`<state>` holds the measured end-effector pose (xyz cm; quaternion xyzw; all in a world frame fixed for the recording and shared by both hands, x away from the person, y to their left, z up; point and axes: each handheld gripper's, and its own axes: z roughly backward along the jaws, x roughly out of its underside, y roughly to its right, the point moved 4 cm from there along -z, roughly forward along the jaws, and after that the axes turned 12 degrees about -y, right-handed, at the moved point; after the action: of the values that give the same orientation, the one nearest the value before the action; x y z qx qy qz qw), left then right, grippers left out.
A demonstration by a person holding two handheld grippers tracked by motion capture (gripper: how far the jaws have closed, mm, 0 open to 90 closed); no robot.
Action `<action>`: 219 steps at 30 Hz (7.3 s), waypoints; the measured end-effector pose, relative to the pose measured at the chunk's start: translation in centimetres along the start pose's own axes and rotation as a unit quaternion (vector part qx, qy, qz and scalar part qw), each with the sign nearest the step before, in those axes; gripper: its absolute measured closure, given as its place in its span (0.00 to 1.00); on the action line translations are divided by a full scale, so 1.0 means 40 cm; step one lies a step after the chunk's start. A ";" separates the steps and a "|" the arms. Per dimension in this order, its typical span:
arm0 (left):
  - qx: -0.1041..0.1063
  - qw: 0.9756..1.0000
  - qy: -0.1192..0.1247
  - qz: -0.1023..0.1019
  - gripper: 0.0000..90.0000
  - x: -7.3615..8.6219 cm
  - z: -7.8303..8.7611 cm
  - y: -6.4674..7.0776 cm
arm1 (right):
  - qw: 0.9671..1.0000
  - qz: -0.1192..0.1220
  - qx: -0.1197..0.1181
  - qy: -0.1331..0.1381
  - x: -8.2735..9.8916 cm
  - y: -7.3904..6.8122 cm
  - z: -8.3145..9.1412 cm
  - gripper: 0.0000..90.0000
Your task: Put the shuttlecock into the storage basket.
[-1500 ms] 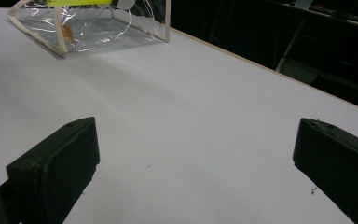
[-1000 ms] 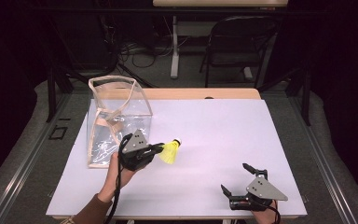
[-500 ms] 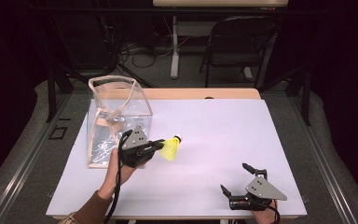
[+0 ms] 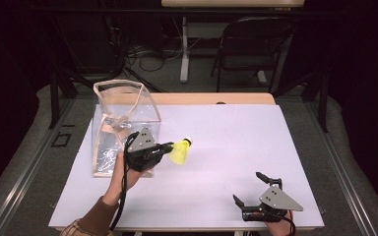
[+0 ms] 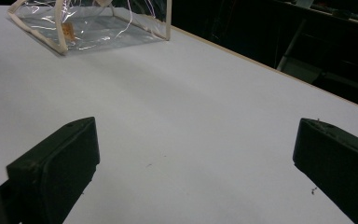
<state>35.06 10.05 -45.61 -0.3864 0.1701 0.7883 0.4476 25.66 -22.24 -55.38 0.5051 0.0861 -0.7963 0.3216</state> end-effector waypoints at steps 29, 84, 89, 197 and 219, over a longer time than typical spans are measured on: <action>-0.025 1.000 0.002 0.009 0.99 -0.022 0.024 -0.062 | 1.000 0.000 0.000 -0.002 0.001 0.001 0.000 0.00; -0.067 0.997 0.022 0.032 0.99 -0.093 0.088 -0.190 | 1.000 0.002 0.005 -0.006 0.002 0.002 -0.003 0.00; -0.072 0.996 0.026 0.036 0.99 -0.101 0.099 -0.199 | 1.000 0.003 0.005 -0.006 0.002 0.002 -0.003 0.00; -0.153 0.977 0.041 0.147 0.99 -0.071 0.220 -0.451 | 1.000 0.002 0.004 -0.008 0.002 0.002 -0.006 0.00; -0.168 0.973 0.027 0.155 0.99 -0.061 0.208 -0.471 | 1.000 0.001 -0.003 -0.010 0.003 0.003 -0.006 0.00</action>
<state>47.76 23.95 -36.95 -0.4465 0.1052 0.8546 0.2435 25.88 -22.25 -55.60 0.4962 0.0844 -0.8009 0.3244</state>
